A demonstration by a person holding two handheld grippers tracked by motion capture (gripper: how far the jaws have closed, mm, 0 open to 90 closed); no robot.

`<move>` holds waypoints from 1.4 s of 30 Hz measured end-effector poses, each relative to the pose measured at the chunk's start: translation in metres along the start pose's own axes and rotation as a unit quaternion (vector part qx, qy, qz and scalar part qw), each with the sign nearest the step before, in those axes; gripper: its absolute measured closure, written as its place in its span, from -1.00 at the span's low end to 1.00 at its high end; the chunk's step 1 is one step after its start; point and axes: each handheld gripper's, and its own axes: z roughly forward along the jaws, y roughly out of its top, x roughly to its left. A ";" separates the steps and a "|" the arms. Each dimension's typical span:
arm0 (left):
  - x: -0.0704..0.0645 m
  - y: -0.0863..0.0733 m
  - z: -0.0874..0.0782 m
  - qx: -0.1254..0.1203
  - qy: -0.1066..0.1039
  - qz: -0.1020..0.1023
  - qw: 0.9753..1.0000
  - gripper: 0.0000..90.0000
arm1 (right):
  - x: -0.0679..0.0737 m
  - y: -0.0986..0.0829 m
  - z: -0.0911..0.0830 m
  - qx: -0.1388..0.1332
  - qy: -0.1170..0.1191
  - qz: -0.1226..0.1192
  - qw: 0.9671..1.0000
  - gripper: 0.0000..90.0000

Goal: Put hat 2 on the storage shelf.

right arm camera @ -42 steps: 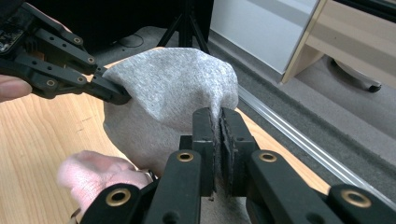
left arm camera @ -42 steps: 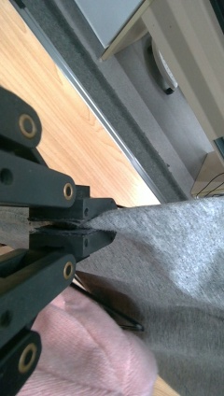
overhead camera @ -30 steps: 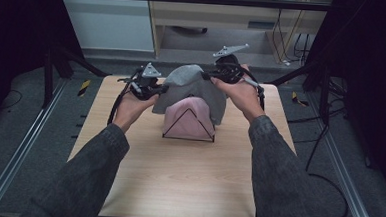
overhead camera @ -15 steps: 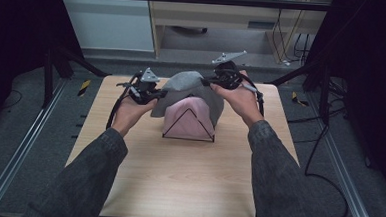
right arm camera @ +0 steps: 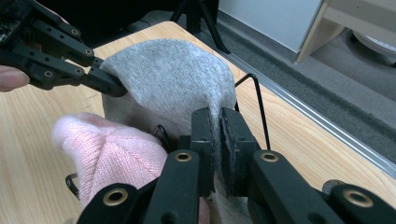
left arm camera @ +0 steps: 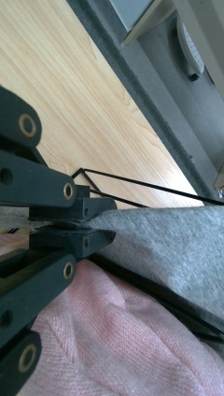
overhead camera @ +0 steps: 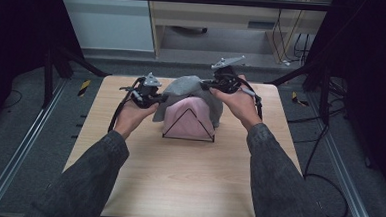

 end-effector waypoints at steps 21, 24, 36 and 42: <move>0.002 -0.009 0.010 0.024 0.001 -0.003 1.000 0.88 | -0.003 -0.004 0.002 -0.005 -0.002 0.010 1.000 0.74; 0.000 -0.011 0.011 0.020 0.000 -0.003 1.000 0.85 | -0.003 -0.004 0.001 -0.008 -0.003 0.009 1.000 0.71; 0.000 -0.013 0.010 0.020 0.005 -0.005 1.000 0.72 | -0.001 -0.004 -0.006 -0.014 -0.013 0.019 1.000 0.57; -0.005 -0.009 0.004 0.007 0.034 0.003 0.999 0.41 | 0.002 -0.005 -0.011 -0.014 -0.026 0.029 0.999 0.33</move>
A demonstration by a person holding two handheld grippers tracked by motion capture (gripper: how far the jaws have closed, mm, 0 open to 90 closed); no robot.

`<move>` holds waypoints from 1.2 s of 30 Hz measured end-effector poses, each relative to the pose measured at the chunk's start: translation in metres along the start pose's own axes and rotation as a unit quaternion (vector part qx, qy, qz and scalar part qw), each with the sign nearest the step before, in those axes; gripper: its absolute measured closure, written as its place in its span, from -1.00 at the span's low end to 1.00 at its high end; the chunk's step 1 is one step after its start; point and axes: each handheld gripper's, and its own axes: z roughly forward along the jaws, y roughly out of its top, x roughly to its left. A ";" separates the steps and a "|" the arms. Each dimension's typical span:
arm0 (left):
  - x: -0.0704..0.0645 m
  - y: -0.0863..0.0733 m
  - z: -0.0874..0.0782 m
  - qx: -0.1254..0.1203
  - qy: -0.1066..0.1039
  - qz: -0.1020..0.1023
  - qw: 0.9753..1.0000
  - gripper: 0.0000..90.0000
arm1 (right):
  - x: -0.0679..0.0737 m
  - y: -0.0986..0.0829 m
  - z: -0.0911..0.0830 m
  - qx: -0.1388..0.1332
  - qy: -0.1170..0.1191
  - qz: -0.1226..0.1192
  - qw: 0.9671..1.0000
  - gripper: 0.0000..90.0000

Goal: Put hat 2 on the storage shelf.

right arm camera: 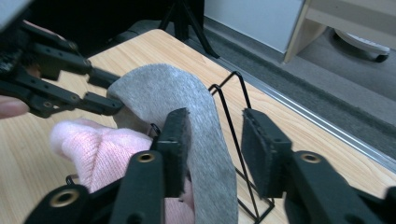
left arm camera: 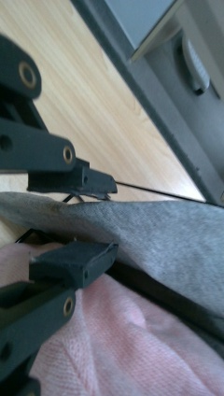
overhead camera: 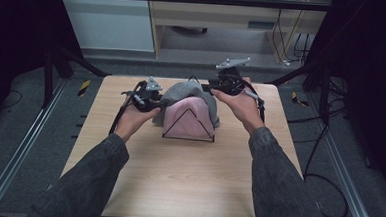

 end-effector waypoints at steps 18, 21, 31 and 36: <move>0.000 -0.013 -0.074 0.007 0.051 -0.008 0.999 -0.64 | 0.023 -0.022 -0.052 -0.047 -0.079 0.017 0.996 -0.42; -0.003 -0.024 -0.088 0.015 0.049 -0.018 0.999 -0.72 | 0.031 -0.035 -0.067 -0.053 -0.085 0.021 0.995 -0.50; -0.010 -0.050 -0.108 0.045 0.028 0.000 0.999 -0.82 | 0.033 -0.065 -0.090 -0.043 -0.098 0.038 0.994 -0.74; -0.017 -0.054 -0.115 0.049 0.021 0.020 0.998 -0.83 | 0.031 -0.065 -0.097 -0.058 -0.105 0.038 0.992 -0.78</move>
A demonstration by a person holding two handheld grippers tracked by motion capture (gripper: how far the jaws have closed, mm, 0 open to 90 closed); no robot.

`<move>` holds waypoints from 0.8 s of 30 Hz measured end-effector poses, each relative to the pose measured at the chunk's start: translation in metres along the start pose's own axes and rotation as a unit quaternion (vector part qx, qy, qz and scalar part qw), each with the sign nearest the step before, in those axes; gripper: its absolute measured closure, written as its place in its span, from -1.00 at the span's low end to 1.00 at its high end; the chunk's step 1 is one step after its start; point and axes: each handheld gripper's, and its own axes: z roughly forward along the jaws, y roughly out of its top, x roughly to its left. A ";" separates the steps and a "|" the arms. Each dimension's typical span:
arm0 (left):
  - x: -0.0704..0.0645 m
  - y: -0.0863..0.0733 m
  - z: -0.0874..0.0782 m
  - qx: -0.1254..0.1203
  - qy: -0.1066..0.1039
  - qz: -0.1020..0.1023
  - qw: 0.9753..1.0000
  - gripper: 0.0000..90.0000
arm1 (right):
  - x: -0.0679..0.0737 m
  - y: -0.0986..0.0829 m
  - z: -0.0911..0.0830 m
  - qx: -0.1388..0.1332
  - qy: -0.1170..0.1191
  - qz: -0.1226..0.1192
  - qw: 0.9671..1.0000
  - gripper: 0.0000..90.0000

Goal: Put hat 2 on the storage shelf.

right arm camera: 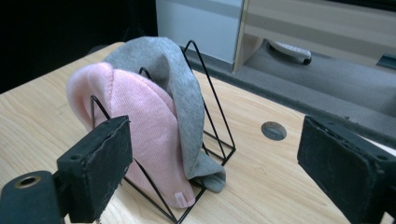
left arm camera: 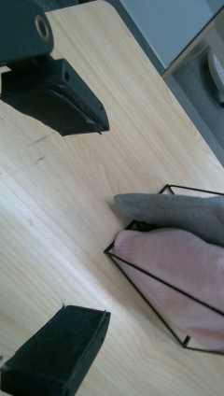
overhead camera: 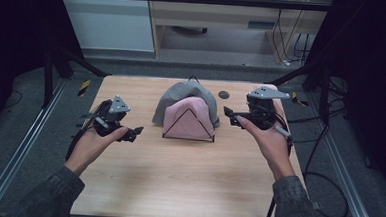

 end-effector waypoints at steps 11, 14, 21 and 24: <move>-0.024 -0.023 -0.005 0.009 -0.027 0.039 0.999 -0.86 | 0.010 -0.020 -0.009 0.019 0.022 -0.027 0.999 -0.86; -0.030 -0.032 0.000 0.008 -0.034 0.037 0.999 -0.86 | 0.012 -0.035 -0.006 0.034 0.029 -0.028 0.999 -0.86; -0.037 -0.047 0.012 0.028 -0.040 0.041 0.998 -0.86 | 0.015 -0.068 0.004 0.066 0.033 -0.018 0.997 -0.80; -0.036 -0.059 0.022 0.034 -0.037 0.026 0.998 -0.86 | 0.018 -0.085 0.008 0.073 0.050 -0.007 0.996 -0.81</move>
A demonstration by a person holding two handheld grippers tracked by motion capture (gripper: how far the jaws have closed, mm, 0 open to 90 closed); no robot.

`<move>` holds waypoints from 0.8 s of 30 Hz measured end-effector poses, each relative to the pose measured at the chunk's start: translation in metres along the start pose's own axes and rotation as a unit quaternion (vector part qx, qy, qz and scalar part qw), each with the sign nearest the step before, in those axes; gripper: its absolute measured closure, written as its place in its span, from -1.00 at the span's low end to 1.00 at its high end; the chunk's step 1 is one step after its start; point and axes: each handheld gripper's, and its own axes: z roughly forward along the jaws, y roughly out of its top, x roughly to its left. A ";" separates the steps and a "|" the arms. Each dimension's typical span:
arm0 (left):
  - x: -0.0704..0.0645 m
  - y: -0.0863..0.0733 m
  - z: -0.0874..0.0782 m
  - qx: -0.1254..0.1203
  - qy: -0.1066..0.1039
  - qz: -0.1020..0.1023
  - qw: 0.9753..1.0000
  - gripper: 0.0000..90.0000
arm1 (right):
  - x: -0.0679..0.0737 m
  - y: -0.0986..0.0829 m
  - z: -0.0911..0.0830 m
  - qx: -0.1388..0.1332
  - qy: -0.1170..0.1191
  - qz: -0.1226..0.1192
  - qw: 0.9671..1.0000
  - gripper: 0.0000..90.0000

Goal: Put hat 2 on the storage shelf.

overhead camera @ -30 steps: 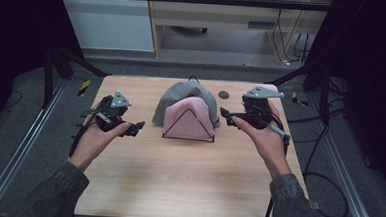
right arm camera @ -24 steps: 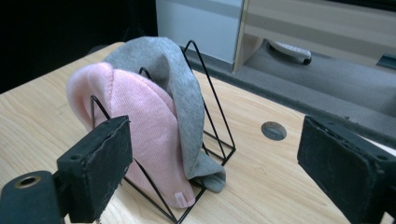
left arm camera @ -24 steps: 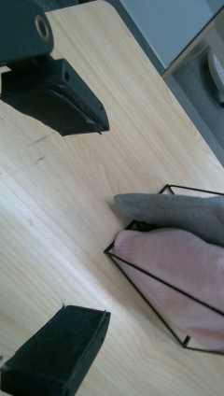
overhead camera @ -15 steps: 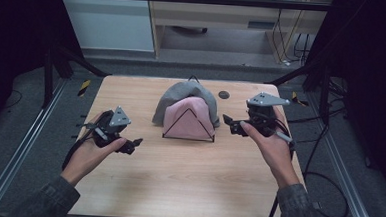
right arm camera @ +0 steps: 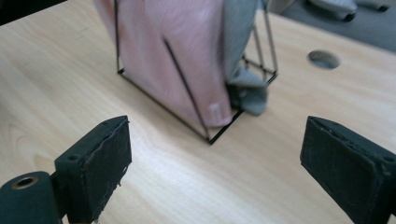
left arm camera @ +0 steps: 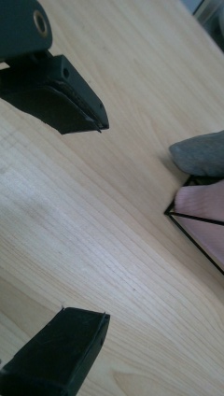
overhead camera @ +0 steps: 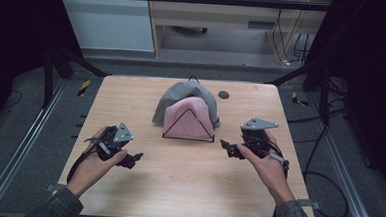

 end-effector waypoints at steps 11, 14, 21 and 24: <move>0.005 -0.034 0.031 0.032 -0.018 -0.043 0.998 -0.86 | 0.011 -0.040 0.026 0.059 0.023 0.018 0.998 -0.80; 0.005 -0.042 0.041 0.037 -0.026 -0.052 0.998 -0.86 | 0.010 -0.046 0.034 0.077 0.026 0.025 0.996 -0.74; 0.011 -0.049 0.047 0.026 -0.021 -0.074 0.997 -0.85 | 0.001 -0.054 0.046 0.081 0.012 0.051 0.995 -0.73; 0.014 -0.051 0.050 0.028 -0.030 -0.087 0.995 -0.86 | -0.003 -0.056 0.049 0.082 -0.001 0.061 0.995 -0.74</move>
